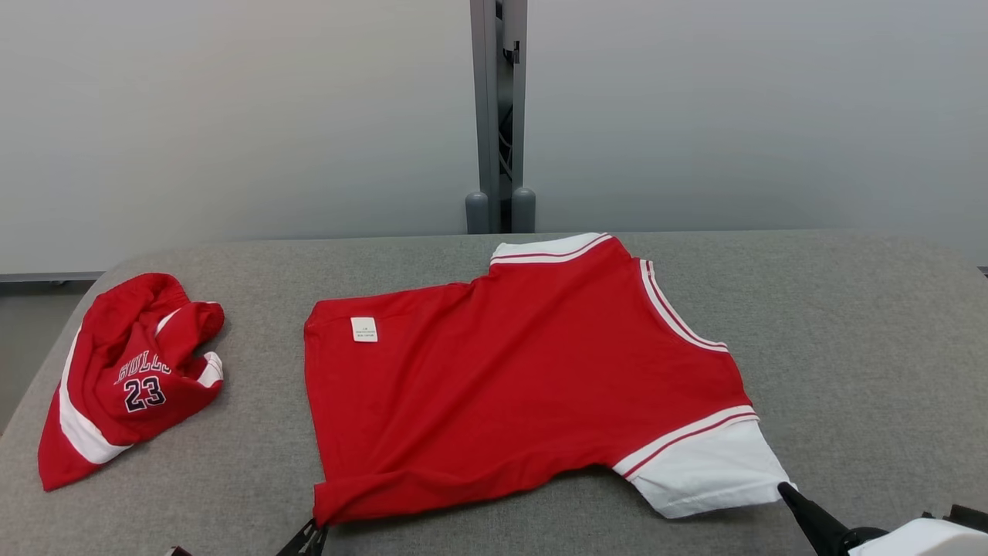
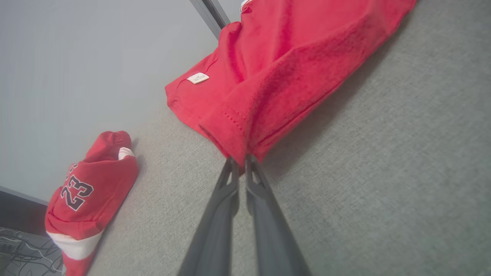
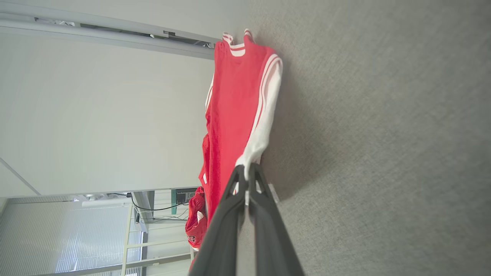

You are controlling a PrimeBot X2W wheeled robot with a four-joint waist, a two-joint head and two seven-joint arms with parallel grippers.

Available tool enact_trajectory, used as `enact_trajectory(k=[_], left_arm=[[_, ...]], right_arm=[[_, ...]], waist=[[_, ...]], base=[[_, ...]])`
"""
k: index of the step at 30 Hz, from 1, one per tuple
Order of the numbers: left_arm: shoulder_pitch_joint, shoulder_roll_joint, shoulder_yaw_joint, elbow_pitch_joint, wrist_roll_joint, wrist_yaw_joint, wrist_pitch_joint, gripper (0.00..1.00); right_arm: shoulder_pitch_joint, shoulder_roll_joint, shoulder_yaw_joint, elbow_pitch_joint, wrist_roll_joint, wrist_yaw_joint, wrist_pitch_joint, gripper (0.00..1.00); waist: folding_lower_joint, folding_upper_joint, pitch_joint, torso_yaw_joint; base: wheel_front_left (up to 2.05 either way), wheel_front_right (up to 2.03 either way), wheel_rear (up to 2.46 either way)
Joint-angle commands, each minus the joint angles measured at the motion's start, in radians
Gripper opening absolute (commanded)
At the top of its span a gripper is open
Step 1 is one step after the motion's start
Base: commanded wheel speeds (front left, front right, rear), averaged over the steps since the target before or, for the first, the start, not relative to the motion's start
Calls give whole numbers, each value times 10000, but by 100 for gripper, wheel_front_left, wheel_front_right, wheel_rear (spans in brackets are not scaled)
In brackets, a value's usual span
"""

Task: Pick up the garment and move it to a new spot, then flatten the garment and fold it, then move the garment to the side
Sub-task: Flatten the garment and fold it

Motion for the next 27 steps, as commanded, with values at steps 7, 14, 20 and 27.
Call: enact_trajectory(k=[7, 14, 20, 27], left_arm=[[-16, 70, 68, -183, 23, 283, -4, 7], [198, 16, 82, -441, -54, 392, -4, 7], [478, 106, 91, -599, -105, 454, -4, 6], [749, 258, 92, -689, -53, 504, -4, 5]], right_arm=[[35, -342, -390, -843, 340, 0, 40, 0], [461, -718, -258, -1732, 315, 0, 86, 0], [1090, -1178, -28, -2670, 531, 0, -119, 0], [1703, -1795, 610, -3323, 993, 0, -244, 0]], waist=[[0, 0, 11, 32], [0, 0, -41, 12], [0, 0, -116, -62], [0, 0, -123, -102]], base=[[0, 0, 0], [0, 0, 0], [0, 0, 0], [0, 0, 0]])
